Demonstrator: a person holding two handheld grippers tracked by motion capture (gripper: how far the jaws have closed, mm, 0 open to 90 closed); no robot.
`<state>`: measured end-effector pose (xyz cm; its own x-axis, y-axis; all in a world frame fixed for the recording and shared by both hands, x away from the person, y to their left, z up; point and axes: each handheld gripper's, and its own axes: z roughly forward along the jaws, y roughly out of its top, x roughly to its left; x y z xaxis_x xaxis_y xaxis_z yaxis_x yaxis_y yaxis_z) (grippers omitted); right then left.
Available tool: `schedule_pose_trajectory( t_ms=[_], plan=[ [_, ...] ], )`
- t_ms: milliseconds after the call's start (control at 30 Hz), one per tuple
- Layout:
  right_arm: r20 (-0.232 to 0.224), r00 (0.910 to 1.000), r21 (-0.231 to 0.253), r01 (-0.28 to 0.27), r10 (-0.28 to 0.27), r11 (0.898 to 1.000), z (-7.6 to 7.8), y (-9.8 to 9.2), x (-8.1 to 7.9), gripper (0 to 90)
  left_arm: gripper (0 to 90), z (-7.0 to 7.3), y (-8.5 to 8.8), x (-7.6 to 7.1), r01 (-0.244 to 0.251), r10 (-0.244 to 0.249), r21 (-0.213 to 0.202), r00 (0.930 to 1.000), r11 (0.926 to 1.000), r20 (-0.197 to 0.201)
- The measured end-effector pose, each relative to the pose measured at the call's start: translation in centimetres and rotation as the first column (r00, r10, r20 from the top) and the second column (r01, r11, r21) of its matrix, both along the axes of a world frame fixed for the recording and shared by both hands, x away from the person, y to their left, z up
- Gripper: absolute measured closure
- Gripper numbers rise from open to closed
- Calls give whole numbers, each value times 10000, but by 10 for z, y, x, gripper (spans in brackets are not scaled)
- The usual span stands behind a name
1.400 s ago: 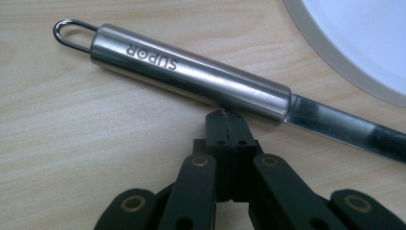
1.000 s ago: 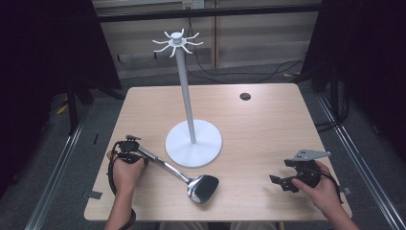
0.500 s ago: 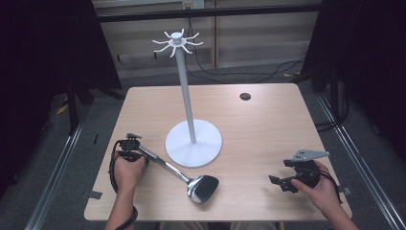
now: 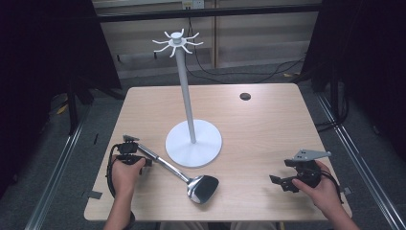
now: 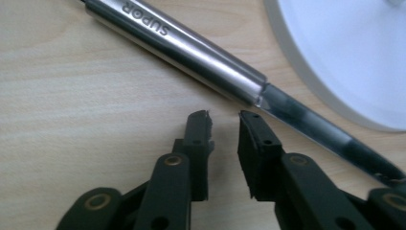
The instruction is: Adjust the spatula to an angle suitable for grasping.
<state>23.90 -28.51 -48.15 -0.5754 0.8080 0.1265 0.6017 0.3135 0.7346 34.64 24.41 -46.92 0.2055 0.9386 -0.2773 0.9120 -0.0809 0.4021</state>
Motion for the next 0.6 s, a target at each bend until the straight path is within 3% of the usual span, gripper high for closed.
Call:
schedule_pose_trajectory(
  t_ms=[100,167,367,600],
  plan=[
    [11,10000,33,-20,20,10000,1,1,0,111,690,2,-2,-4,32,-34,-162,9999,9999,-95],
    [13,10000,11,10,-10,10000,1,2,0,111,656,2,-2,-6,-144,135,-678,9998,9976,-135],
    [-1,10000,32,-34,34,10000,1,3,0,111,613,2,-5,-10,-356,317,-1283,9990,9911,-326],
    [21,10000,40,-17,17,10000,1,2,0,111,540,7,-15,-9,-606,556,-695,9959,9957,-709]
  ],
)
